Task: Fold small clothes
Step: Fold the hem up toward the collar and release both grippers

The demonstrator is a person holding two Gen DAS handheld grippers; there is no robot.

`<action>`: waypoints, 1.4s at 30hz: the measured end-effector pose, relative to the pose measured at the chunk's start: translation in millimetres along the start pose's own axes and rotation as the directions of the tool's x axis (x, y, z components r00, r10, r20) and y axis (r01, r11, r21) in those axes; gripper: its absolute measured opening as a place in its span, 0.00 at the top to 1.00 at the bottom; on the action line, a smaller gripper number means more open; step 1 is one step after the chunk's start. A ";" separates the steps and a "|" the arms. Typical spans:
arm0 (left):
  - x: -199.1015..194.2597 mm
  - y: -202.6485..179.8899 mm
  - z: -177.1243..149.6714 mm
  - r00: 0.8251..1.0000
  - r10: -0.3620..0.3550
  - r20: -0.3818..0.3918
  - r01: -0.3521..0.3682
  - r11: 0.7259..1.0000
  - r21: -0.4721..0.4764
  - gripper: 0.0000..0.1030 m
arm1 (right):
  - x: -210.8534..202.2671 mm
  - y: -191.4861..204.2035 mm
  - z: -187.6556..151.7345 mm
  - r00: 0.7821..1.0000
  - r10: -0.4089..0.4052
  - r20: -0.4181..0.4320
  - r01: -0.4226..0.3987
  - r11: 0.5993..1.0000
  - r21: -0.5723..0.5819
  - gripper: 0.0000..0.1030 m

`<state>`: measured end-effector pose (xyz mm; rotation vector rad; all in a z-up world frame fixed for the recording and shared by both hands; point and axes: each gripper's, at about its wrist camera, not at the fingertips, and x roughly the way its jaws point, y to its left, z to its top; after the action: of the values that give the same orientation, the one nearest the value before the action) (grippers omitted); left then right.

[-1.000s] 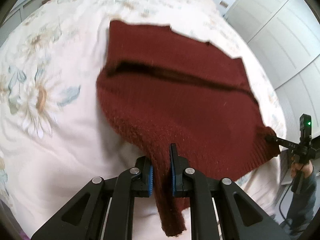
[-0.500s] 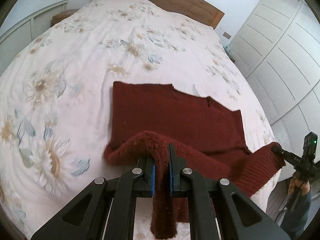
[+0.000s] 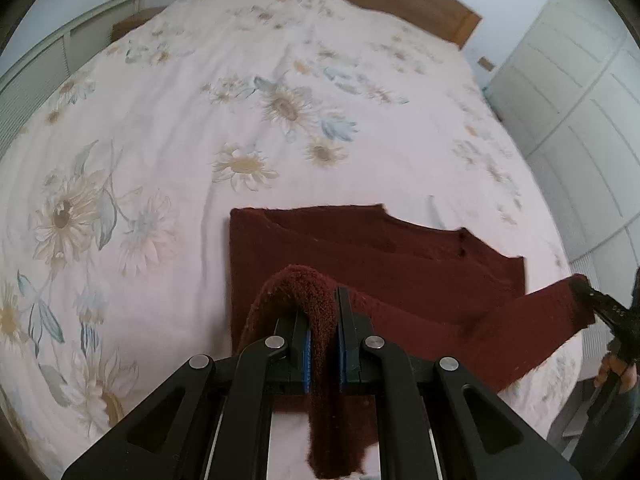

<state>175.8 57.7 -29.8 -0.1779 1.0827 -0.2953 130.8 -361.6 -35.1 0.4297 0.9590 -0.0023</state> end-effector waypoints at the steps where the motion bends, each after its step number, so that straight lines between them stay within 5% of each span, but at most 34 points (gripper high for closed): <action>1: 10.8 1.9 5.2 1.000 0.016 -0.016 -0.016 1.000 -0.005 0.93 | 11.7 -2.5 4.8 1.000 -0.007 -0.018 0.007 1.000 0.007 0.89; 8: 66.9 12.2 19.8 0.991 0.086 -0.105 -0.091 0.995 -0.049 0.93 | 83.4 -9.6 11.0 0.988 -0.073 -0.137 0.074 0.997 0.005 0.89; 13: 81.5 10.2 19.1 0.986 0.134 -0.101 -0.137 0.990 -0.017 0.91 | 90.3 -12.6 12.1 0.987 -0.080 -0.139 0.082 0.997 0.011 0.85; 17: 81.8 2.5 21.0 0.980 0.167 -0.110 -0.165 0.986 0.020 0.89 | 77.6 -8.7 16.0 0.990 -0.093 -0.109 0.093 0.996 -0.004 0.61; 18: 81.7 0.8 22.3 0.979 0.166 -0.114 -0.165 0.986 0.021 0.88 | 71.5 -7.7 18.1 0.991 -0.095 -0.091 0.095 0.995 -0.002 0.40; 19: 79.8 -0.7 23.6 0.980 0.165 -0.112 -0.164 0.986 0.018 0.84 | 64.9 -7.0 20.3 0.993 -0.092 -0.074 0.092 0.996 0.005 0.28; 25: 51.5 -18.1 33.6 0.990 0.132 -0.040 -0.132 0.991 0.004 0.37 | 28.3 13.2 25.2 0.998 -0.070 -0.006 0.069 0.996 -0.057 0.20; 32: 18.2 -55.3 30.1 0.993 0.103 0.054 -0.107 0.991 0.084 0.01 | 11.6 58.9 -13.7 0.998 -0.054 0.023 0.058 0.976 -0.211 0.00; 42: 74.0 -96.1 -39.4 0.989 0.142 0.038 -0.146 0.960 0.238 0.01 | 72.1 82.8 -106.2 0.986 -0.165 -0.039 0.141 0.926 -0.349 0.00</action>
<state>158.7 -57.0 -82.7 0.1146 1.0248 -0.2904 104.4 -234.6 -115.8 0.0286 1.0341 0.0388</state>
